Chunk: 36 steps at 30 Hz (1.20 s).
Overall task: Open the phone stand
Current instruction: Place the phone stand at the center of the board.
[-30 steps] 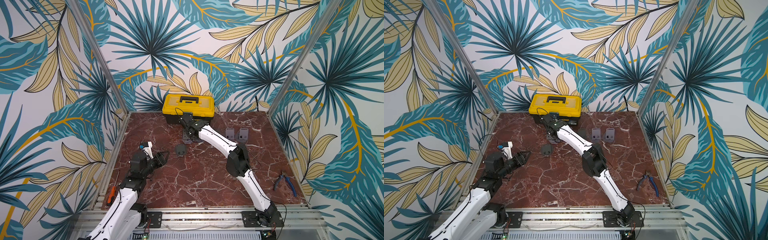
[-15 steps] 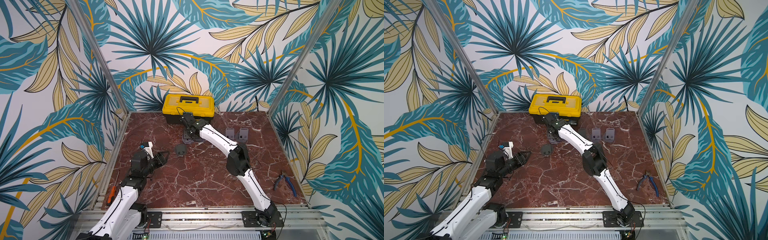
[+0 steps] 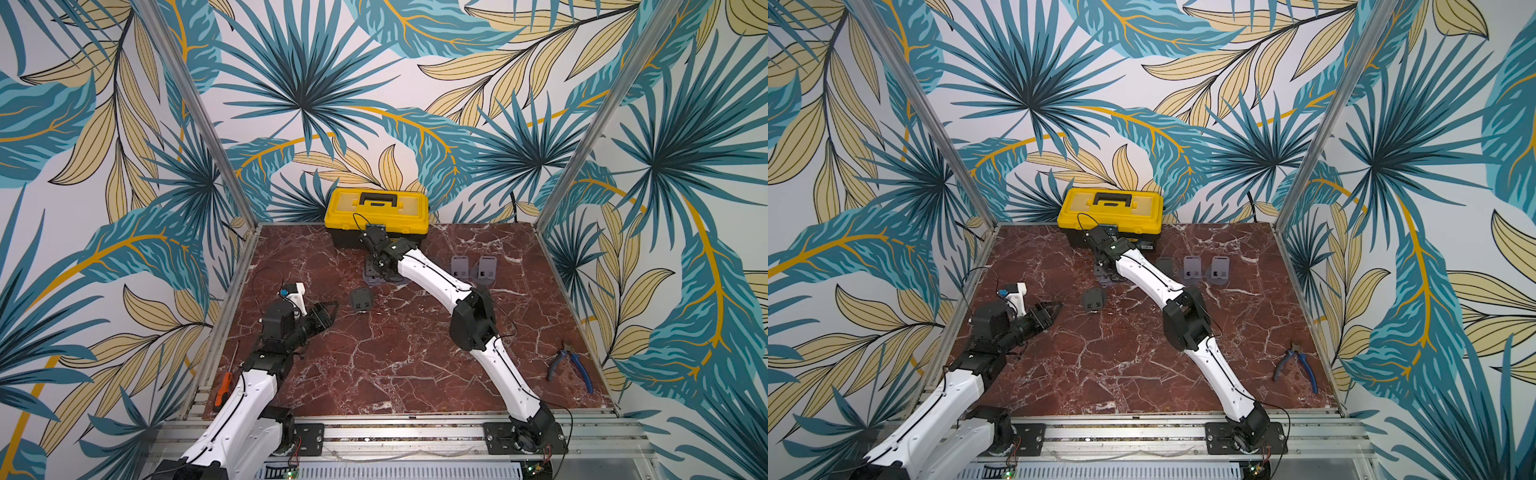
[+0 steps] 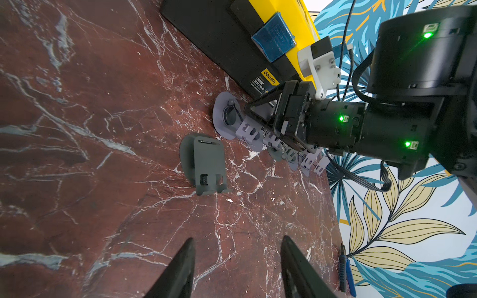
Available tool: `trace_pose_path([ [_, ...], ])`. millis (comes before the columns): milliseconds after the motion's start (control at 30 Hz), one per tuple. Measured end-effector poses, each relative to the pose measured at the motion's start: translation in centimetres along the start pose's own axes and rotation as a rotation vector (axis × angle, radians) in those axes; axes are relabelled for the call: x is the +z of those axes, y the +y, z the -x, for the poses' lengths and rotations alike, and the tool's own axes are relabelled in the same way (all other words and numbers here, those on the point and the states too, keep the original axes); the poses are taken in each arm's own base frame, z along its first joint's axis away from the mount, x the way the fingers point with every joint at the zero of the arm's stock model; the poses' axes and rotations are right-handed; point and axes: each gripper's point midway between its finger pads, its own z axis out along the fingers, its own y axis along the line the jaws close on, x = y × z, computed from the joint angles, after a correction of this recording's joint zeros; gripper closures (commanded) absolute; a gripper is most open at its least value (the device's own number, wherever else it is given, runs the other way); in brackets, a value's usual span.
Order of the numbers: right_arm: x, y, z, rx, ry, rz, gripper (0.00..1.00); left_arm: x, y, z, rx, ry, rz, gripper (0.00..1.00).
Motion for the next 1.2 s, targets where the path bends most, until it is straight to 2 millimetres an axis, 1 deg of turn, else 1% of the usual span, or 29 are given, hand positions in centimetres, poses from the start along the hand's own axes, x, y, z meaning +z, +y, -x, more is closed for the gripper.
trace_pose_path([
  [533, 0.52, 0.31, 0.65, 0.009, -0.022, 0.01, 0.57, -0.08, 0.2, 0.4, -0.005, -0.011, 0.002, 0.47],
  [833, 0.81, 0.51, 0.85, 0.013, -0.026, 0.02, 0.47, -0.05, 0.39, 0.46, -0.008, -0.009, 0.004, 0.47],
  [1100, 0.81, 0.61, 0.81, 0.014, -0.022, 0.027, 0.4, -0.02, 0.36, 0.49, -0.008, -0.007, -0.002, 0.47],
  [1200, 0.84, 0.7, 0.81, 0.015, -0.022, 0.032, 0.39, -0.02, 0.36, 0.49, -0.008, -0.007, -0.002, 0.47],
])
